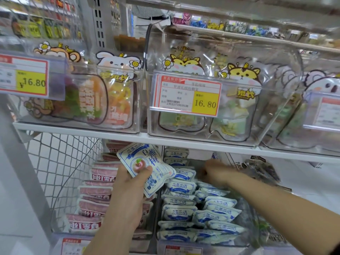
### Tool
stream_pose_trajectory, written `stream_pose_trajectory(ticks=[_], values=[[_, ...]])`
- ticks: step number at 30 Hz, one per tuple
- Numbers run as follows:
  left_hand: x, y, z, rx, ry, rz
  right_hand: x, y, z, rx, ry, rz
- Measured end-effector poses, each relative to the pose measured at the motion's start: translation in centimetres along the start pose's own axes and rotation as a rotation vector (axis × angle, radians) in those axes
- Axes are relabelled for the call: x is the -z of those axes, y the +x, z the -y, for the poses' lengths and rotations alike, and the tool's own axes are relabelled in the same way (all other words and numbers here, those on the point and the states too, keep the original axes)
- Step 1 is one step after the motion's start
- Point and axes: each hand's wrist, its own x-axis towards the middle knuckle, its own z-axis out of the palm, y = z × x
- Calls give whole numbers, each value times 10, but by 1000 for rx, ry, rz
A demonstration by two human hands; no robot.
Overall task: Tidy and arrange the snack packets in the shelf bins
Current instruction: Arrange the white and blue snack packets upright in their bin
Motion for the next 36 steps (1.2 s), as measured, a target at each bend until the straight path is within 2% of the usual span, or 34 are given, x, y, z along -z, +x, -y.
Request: stream_pose_trajectory(ticks=[9,17,26,36], values=[[3,-3,-2,-28,10,-4,22,2,-2,107,74,215],[5,2,-2,-16,1,1,22,6,-1,163,187,207],[4,5,-1,-4,33,24,10,27,16,96,-53,371],[2,8,1,-6,22,12,7,26,18,100,-45,414]])
